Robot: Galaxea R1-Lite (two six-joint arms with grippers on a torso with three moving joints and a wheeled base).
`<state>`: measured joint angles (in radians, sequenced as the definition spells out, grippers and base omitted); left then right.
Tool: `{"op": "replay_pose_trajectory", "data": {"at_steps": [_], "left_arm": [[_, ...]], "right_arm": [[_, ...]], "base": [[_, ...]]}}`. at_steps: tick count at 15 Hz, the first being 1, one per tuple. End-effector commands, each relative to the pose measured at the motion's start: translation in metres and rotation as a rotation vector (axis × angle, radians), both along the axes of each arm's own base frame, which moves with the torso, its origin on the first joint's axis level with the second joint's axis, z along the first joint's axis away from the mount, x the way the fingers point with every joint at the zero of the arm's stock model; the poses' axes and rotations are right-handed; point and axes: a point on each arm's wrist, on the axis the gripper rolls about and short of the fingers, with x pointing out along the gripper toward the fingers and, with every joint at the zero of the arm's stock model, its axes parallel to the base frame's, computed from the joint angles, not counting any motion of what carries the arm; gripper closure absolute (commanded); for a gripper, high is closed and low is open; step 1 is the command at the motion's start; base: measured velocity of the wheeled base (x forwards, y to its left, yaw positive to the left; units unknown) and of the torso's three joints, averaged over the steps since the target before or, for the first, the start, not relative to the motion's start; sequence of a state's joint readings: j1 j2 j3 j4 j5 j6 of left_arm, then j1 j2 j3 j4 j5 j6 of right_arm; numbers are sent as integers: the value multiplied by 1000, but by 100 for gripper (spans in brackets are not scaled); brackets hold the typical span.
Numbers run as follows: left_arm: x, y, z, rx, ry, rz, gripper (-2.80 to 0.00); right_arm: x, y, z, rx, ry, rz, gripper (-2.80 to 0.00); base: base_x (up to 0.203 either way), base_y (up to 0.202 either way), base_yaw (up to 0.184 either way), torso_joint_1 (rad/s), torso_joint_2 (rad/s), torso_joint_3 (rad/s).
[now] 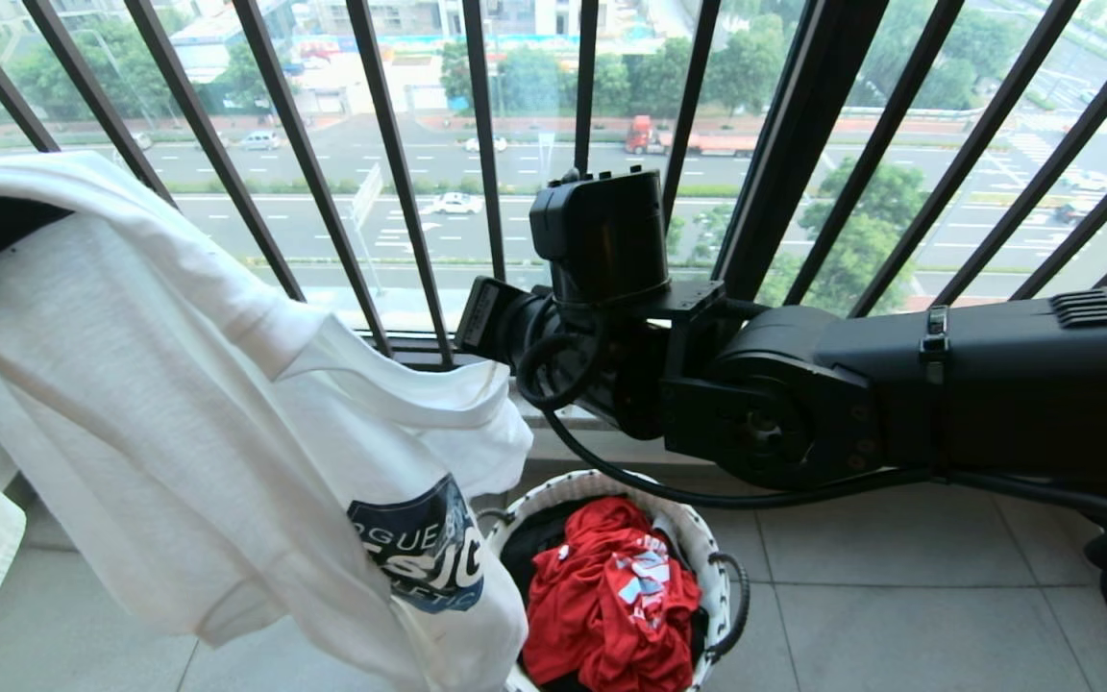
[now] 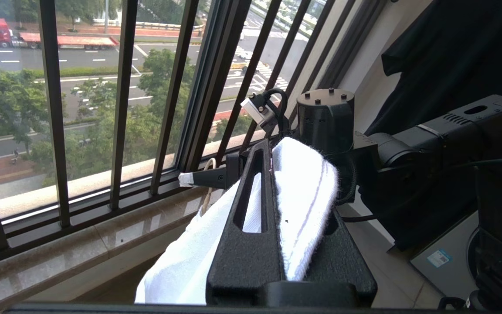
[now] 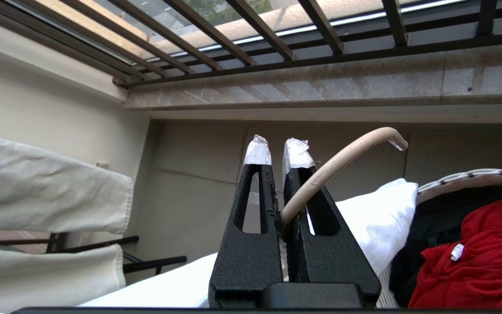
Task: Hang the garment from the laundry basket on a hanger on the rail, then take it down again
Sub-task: Hang the clothes on the clothes rack
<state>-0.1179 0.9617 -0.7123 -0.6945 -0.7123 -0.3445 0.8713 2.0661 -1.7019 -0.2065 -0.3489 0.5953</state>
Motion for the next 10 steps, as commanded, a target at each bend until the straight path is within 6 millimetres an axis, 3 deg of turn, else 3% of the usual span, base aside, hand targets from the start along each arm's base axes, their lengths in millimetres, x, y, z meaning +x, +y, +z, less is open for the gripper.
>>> {"op": "replay_pose_trajectory", "data": {"at_steps": [1, 3, 10], "left_arm": [[6, -1, -4, 4, 22, -6, 0], [12, -2, -6, 11, 37, -4, 0], [24, -6, -23, 70, 112, -116, 0]], "right_arm": [[-6, -10, 21, 4, -75, -60, 0], [-10, -19, 34, -21, -141, -113, 0], [-17, -52, 45, -191, -192, -374, 0]], "base": [[0, 0, 0, 0, 0, 0], [0, 0, 0, 0, 0, 0], [0, 0, 0, 0, 0, 0]]}}
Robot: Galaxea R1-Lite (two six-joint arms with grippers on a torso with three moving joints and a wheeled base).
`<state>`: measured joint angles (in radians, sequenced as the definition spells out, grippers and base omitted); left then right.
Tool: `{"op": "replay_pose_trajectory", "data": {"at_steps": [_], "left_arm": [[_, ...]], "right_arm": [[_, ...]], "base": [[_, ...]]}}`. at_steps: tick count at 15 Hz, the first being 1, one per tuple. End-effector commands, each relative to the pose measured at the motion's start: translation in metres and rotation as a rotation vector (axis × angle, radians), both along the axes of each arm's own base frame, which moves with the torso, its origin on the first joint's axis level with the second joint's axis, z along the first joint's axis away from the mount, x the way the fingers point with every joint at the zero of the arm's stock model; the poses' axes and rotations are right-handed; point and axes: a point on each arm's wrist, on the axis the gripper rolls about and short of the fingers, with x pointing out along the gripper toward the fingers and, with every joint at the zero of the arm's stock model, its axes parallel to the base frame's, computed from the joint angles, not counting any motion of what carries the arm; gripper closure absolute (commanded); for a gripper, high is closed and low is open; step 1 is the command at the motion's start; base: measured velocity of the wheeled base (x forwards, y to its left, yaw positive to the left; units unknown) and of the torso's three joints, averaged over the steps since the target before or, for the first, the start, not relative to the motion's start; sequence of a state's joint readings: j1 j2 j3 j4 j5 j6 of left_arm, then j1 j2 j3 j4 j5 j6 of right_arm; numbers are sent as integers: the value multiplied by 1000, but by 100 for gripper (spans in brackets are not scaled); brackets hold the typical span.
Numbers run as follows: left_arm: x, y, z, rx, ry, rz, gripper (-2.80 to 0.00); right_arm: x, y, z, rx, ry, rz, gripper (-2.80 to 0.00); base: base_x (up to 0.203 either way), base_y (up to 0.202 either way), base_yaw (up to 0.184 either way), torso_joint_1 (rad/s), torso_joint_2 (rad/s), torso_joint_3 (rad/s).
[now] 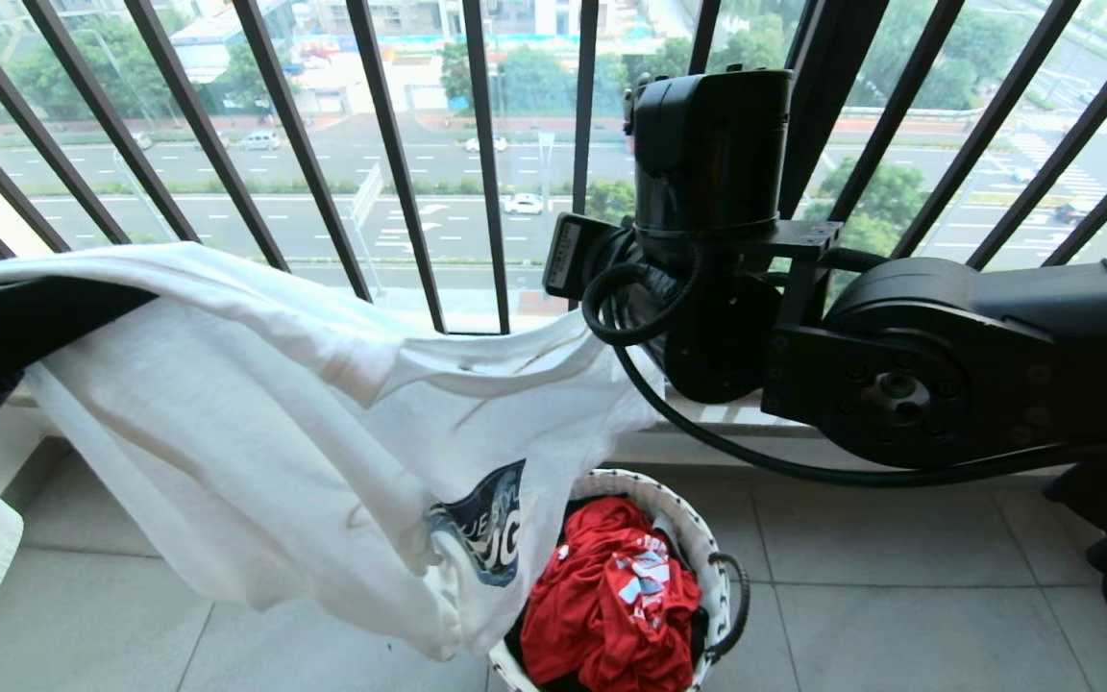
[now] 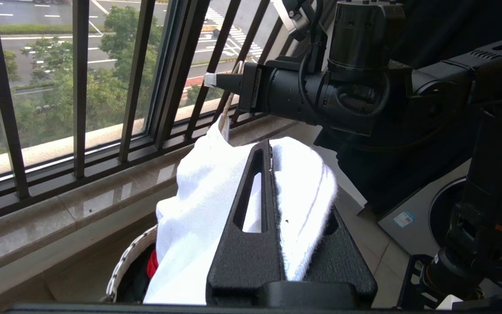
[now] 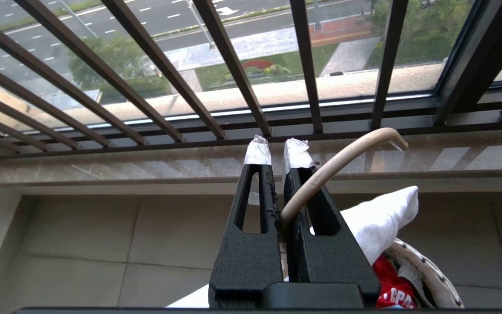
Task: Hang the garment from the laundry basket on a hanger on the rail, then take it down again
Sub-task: Hang the clothes on the clothes rack
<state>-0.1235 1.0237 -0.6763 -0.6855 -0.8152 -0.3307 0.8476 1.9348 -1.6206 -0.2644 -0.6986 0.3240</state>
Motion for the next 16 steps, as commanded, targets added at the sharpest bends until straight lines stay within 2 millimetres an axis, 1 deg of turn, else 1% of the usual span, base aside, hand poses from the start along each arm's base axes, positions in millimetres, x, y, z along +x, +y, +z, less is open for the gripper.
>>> {"op": "replay_pose_trajectory", "data": {"at_steps": [1, 3, 4, 7, 10, 11, 14, 16], "left_arm": [[6, -3, -10, 32, 27, -47, 0], [9, -7, -19, 65, 35, -112, 0], [13, -10, -22, 70, 51, -127, 0], [20, -12, -22, 68, 61, -121, 0], [29, -17, -19, 41, 75, -46, 0], [32, -21, -17, 23, 78, -7, 0], [35, -43, -15, -21, 98, 64, 0], [41, -49, -8, -57, 95, 152, 0]], "right_arm": [[-3, -18, 12, -2, -17, -45, 0], [-5, -25, 19, -5, -33, -70, 0], [-7, -28, 23, -1, -38, -75, 0], [-6, -27, 22, 2, -41, -120, 0], [-1, -18, 20, 7, -42, -161, 0], [-3, -14, 19, 5, -41, -176, 0], [3, -5, 17, 43, -48, -239, 0], [5, 2, 13, 42, -44, -248, 0]], "base": [[0, 0, 0, 0, 0, 0], [0, 0, 0, 0, 0, 0], [0, 0, 0, 0, 0, 0], [0, 0, 0, 0, 0, 0], [0, 0, 0, 0, 0, 0], [0, 0, 0, 0, 0, 0], [0, 0, 0, 0, 0, 0], [0, 0, 0, 0, 0, 0]]}}
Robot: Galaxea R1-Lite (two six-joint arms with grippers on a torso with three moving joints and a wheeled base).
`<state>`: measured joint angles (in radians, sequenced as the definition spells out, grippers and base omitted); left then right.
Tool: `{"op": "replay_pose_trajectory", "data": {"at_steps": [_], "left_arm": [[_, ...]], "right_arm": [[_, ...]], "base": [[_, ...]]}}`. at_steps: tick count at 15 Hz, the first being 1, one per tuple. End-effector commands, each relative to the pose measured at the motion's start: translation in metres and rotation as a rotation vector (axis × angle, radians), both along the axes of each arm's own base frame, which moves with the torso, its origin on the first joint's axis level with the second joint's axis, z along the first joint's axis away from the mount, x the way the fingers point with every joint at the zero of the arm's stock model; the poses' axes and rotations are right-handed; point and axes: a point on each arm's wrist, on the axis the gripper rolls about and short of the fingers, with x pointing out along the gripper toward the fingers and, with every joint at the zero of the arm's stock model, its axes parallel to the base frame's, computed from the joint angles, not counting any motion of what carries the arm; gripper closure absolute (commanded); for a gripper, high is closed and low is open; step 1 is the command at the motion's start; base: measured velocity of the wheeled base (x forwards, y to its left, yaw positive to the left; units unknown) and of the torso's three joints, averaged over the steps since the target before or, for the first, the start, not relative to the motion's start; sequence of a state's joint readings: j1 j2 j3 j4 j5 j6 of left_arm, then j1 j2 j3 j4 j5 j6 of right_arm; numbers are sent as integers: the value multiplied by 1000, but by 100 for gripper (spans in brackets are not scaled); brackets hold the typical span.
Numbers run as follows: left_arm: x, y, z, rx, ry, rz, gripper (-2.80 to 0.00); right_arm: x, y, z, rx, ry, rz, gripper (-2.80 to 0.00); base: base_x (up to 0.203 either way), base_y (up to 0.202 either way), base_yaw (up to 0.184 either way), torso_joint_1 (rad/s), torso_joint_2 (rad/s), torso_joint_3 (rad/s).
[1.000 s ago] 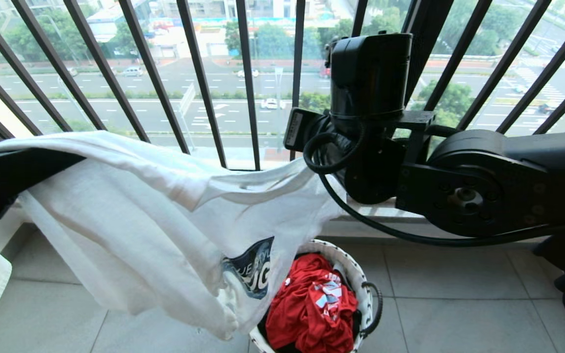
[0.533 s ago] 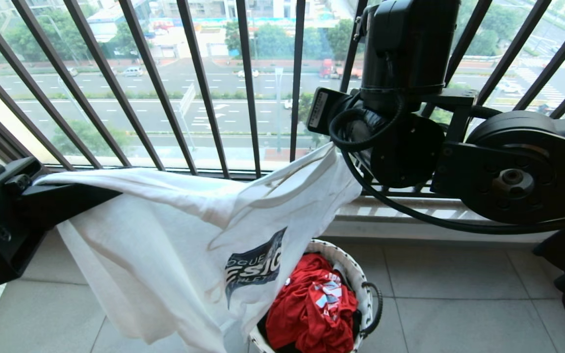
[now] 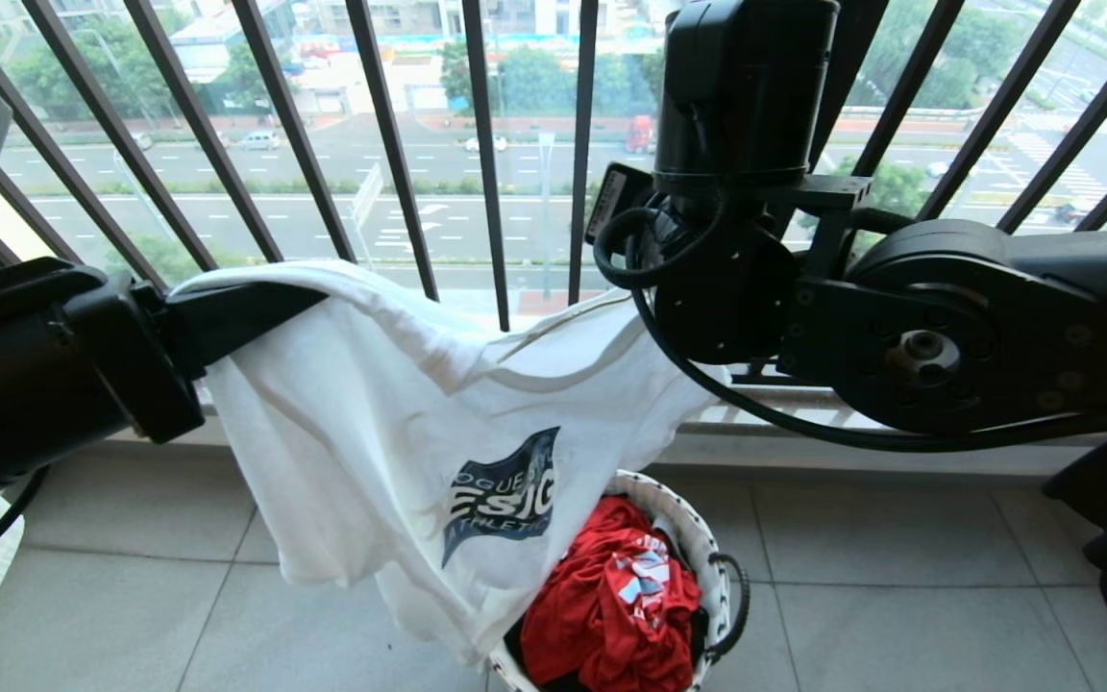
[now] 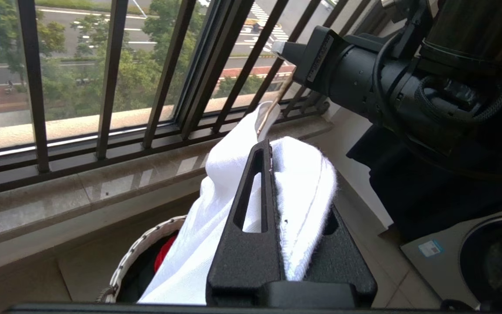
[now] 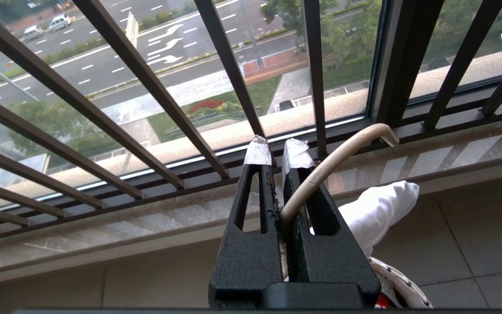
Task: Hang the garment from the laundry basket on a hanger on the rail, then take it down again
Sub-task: Hang the clothes on the clothes rack, then hang the clothes rack on the clothesline
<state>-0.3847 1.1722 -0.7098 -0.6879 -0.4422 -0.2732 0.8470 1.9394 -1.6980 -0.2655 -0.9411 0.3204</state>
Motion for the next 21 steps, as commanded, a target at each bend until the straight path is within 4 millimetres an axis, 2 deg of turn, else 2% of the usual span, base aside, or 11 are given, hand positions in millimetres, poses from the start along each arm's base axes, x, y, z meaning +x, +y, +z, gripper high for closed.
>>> {"op": "replay_pose_trajectory", "data": {"at_steps": [1, 4, 8, 10, 16, 17, 21], "left_arm": [[8, -7, 10, -39, -7, 86, 0], [8, -16, 17, -80, -3, 142, 0], [15, -31, 5, -47, 51, 119, 0], [11, -36, 2, -40, 58, 92, 0], [17, -39, -2, -21, 54, 163, 0], [17, -39, -1, -22, 51, 163, -280], [16, -38, 2, -27, 43, 163, -280]], "right_arm": [[6, 9, -6, 2, 2, -11, 0], [6, 11, -4, 16, -4, -10, 0], [3, 6, 7, 46, -24, -14, 0], [4, 6, 6, 45, -23, -16, 0], [3, 2, 11, 54, -31, -20, 0], [3, 1, 11, 54, -31, -22, 0], [2, -1, 14, 60, -36, -23, 0]], "base": [[0, 0, 0, 0, 0, 0], [0, 0, 0, 0, 0, 0], [0, 0, 0, 0, 0, 0], [0, 0, 0, 0, 0, 0], [0, 0, 0, 0, 0, 0], [0, 0, 0, 0, 0, 0], [0, 0, 0, 0, 0, 0]]}}
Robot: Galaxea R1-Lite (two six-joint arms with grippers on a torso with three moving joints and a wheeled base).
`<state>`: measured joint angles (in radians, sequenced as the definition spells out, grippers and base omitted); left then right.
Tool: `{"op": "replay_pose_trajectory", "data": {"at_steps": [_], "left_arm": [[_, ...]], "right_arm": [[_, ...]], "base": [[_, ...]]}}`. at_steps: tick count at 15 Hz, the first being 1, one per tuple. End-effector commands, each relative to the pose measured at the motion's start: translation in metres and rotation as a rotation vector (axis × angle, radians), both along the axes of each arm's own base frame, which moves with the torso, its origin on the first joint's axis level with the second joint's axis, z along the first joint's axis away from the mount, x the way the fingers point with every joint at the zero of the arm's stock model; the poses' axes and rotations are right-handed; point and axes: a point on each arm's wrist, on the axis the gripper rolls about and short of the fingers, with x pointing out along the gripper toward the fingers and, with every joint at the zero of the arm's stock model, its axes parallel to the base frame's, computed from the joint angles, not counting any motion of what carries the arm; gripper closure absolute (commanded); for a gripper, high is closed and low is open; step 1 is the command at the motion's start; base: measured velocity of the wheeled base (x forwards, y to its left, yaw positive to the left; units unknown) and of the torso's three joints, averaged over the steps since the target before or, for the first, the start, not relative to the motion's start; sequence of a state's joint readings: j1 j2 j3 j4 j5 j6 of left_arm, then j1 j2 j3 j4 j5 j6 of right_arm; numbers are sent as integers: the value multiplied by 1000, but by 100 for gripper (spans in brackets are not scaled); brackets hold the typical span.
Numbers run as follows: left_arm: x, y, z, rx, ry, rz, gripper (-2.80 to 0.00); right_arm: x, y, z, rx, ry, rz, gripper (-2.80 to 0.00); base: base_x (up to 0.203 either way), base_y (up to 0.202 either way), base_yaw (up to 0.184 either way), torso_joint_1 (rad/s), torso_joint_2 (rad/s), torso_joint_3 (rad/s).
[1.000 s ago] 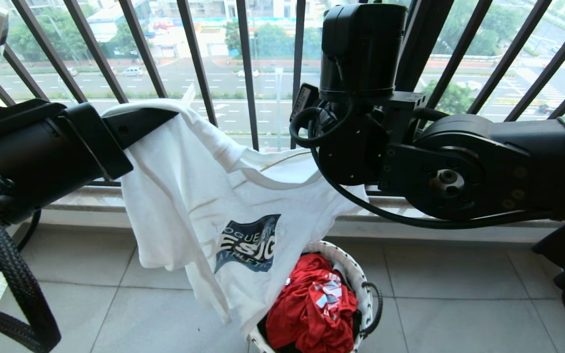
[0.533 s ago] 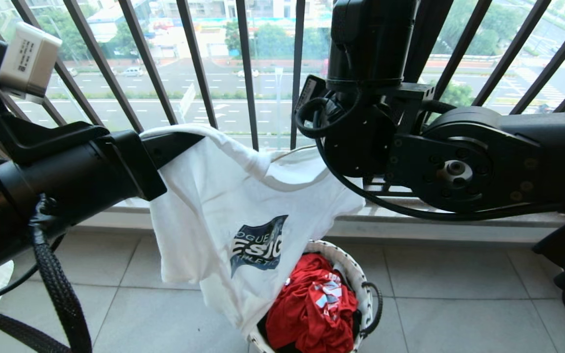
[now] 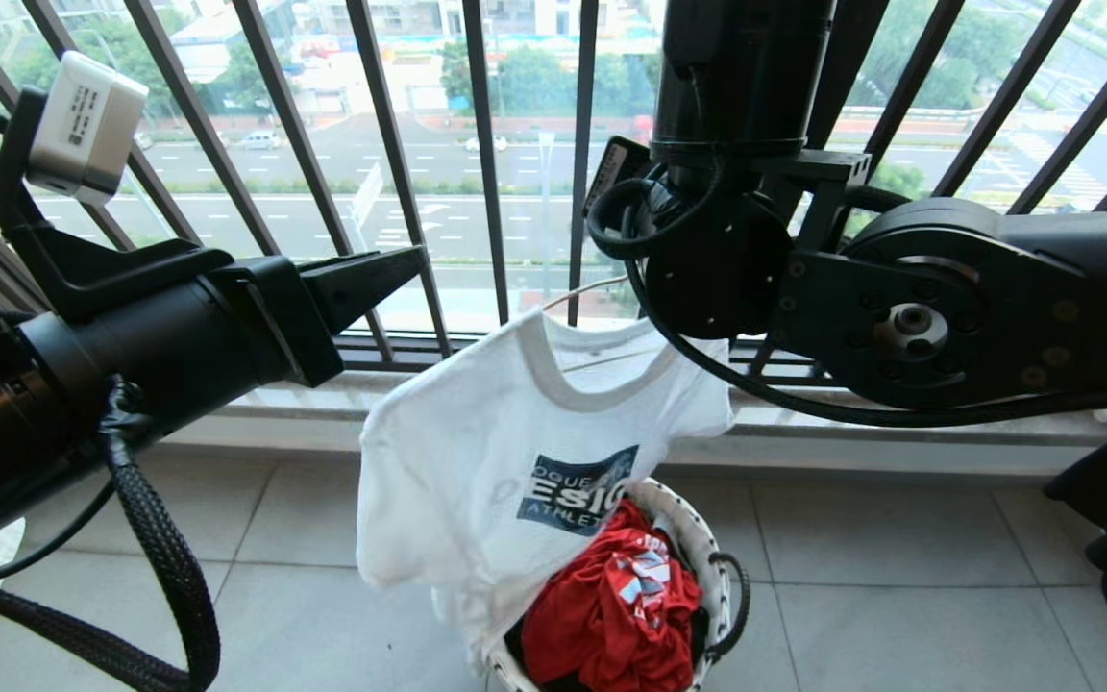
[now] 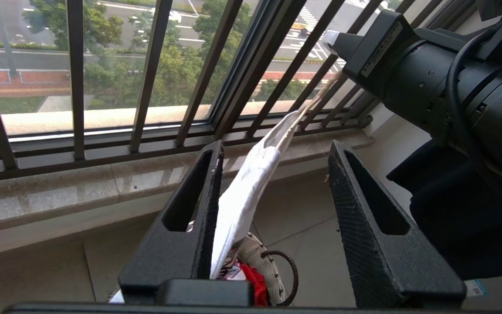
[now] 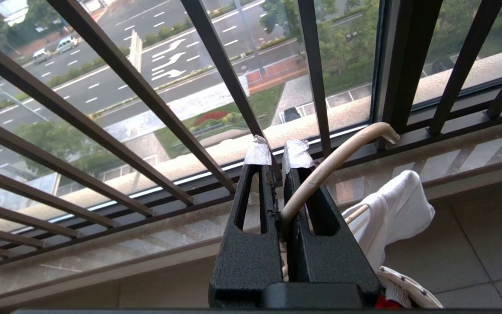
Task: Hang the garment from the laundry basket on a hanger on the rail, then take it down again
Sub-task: Hang the clothes rack on the clothesline
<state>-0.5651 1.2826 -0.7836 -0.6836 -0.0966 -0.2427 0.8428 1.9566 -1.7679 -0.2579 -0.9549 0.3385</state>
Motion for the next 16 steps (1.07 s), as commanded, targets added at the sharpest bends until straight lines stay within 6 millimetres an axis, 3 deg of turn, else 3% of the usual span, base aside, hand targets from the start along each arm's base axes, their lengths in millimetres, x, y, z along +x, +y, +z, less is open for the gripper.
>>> {"op": "replay_pose_trajectory", "data": {"at_steps": [1, 8, 9, 11, 14, 16], "left_arm": [[-1, 1, 2, 3, -10, -1, -280], [-5, 7, 2, 102, 0, 31, -280], [-7, 9, 4, 99, -6, 34, 0], [-9, 11, 7, 103, -7, 35, 0], [-17, 16, 5, 222, 114, 30, 0], [-22, 20, 4, 323, 91, 29, 0]], "right_arm": [[2, -4, 2, 8, -5, -15, 0], [11, -19, 7, -12, -9, -53, 0], [11, -19, 7, -14, -9, -55, 0], [12, -19, 5, -18, -5, -53, 0], [11, -19, 5, -21, -4, -52, 0], [8, -21, 6, -48, 17, -50, 0]], "base": [[0, 0, 0, 0, 0, 0], [0, 0, 0, 0, 0, 0], [0, 0, 0, 0, 0, 0], [0, 0, 0, 0, 0, 0], [0, 0, 0, 0, 0, 0], [0, 0, 0, 0, 0, 0]]}}
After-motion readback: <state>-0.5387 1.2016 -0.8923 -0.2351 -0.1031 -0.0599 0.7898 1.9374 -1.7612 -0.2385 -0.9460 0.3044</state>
